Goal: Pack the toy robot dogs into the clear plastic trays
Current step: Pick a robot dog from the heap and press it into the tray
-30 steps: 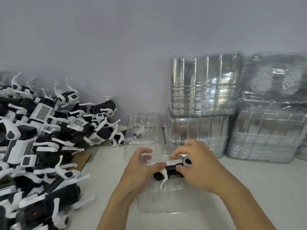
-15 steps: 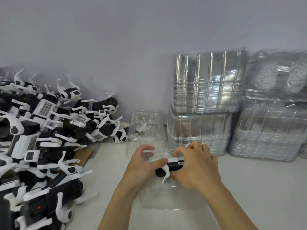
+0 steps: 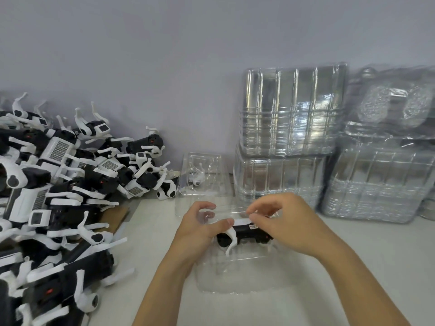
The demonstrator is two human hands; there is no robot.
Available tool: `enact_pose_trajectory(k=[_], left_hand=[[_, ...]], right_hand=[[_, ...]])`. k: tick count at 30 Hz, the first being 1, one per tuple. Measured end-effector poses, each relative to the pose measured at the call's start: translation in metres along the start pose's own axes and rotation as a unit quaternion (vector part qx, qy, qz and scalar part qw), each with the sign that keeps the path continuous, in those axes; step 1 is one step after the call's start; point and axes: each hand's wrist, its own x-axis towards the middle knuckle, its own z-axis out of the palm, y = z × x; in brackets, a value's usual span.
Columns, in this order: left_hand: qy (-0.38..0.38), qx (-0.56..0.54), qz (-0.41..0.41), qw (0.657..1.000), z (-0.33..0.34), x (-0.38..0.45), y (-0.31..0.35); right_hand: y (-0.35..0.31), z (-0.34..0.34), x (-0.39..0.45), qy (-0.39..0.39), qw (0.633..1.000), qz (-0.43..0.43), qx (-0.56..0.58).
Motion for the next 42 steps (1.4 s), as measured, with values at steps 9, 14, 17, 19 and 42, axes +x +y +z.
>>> enact_pose_trajectory(k=[9,14,17,19,42], left_hand=[[0.004,0.007,-0.003,1.0,0.001,-0.001,0.002],[0.002,0.012,-0.001,1.0,0.001,-0.002,0.002],[0.0,0.014,0.0,1.0,0.001,-0.002,0.003],[-0.002,0.015,-0.001,1.0,0.001,-0.002,0.003],[-0.009,0.015,-0.004,1.0,-0.001,-0.006,0.007]], right_hand=[[-0.019,-0.017,-0.012,-0.122,0.991,0.048,-0.004],[-0.019,-0.006,-0.011,-0.155,0.983,0.079,-0.051],[-0.017,-0.005,-0.01,-0.162,0.981,0.105,0.023],[-0.014,-0.007,-0.009,-0.172,0.977,0.109,0.057],[-0.011,0.006,-0.006,-0.076,0.996,0.03,-0.048]])
